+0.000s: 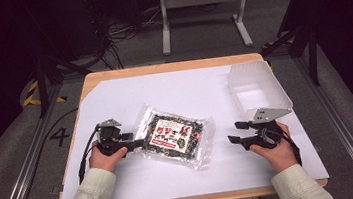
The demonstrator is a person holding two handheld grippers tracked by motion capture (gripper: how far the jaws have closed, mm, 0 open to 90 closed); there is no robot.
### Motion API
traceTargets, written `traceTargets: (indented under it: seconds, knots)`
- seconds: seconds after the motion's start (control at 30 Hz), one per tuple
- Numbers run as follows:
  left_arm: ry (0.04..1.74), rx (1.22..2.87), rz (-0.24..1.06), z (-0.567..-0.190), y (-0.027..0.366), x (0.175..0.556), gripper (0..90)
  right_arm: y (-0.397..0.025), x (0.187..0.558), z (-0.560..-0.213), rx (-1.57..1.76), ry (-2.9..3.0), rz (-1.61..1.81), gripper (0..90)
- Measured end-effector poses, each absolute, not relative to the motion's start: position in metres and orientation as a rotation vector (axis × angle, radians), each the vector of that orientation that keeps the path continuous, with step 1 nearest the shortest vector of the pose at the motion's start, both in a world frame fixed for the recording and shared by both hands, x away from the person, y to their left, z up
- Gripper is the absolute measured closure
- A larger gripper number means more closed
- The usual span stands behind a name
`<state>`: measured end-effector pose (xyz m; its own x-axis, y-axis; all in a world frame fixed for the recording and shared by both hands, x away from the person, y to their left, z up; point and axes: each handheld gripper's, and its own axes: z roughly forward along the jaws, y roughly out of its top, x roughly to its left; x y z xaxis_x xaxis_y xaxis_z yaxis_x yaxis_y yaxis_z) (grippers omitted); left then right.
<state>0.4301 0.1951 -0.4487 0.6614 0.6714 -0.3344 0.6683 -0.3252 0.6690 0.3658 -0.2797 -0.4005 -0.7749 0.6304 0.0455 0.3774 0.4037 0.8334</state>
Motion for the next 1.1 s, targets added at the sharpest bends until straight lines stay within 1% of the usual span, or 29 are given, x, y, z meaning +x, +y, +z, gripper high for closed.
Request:
traceTargets:
  seconds: [0.07, 0.13, 0.2, 0.3, 0.5, 0.57, 0.6, 0.77, 0.83, 0.93, 0.97, 1.1]
  knots:
    - [1.031, 2.061, 0.003, -0.449, 0.194, 0.43, 37.2, -0.28, 0.366, -0.4, 0.88, 2.388, 1.309, 39.4]
    - [1.027, 2.084, 0.035, -0.448, 0.192, 0.428, 41.2, -0.28, 0.366, -0.401, 0.888, 2.386, 1.3, 39.4]
    - [1.026, 2.086, 0.023, -0.448, 0.19, 0.428, 46.1, -0.28, 0.366, -0.401, 0.894, 2.386, 1.299, 39.3]
    - [1.03, 2.085, 0.001, -0.448, 0.191, 0.428, 50.7, -0.28, 0.366, -0.401, 0.894, 2.386, 1.3, 39.2]
    - [1.05, 2.081, -0.02, -0.447, 0.189, 0.426, 57.0, -0.279, 0.366, -0.4, 0.88, 2.388, 1.303, 39.0]
    - [1.038, 2.091, -0.036, -0.446, 0.187, 0.425, 62.7, -0.278, 0.365, -0.4, 0.878, 2.387, 1.307, 38.9]
    - [1.045, 2.086, -0.038, -0.445, 0.186, 0.424, 68.5, -0.278, 0.365, -0.4, 0.877, 2.387, 1.307, 38.9]
    - [1.068, 2.093, -0.026, -0.443, 0.184, 0.422, 72.0, -0.278, 0.365, -0.4, 0.869, 2.387, 1.309, 38.9]
    - [1.084, 2.083, -0.026, -0.442, 0.184, 0.421, 77.0, -0.278, 0.365, -0.4, 0.868, 2.389, 1.309, 38.8]
    - [1.102, 2.055, -0.031, -0.442, 0.185, 0.42, 79.0, -0.278, 0.365, -0.4, 0.867, 2.39, 1.309, 38.8]
    - [1.106, 2.052, -0.023, -0.441, 0.186, 0.42, 82.2, -0.278, 0.365, -0.4, 0.866, 2.39, 1.31, 38.8]
    - [1.117, 2.026, -0.019, -0.441, 0.185, 0.419, 87.0, -0.278, 0.364, -0.4, 0.864, 2.389, 1.31, 38.8]
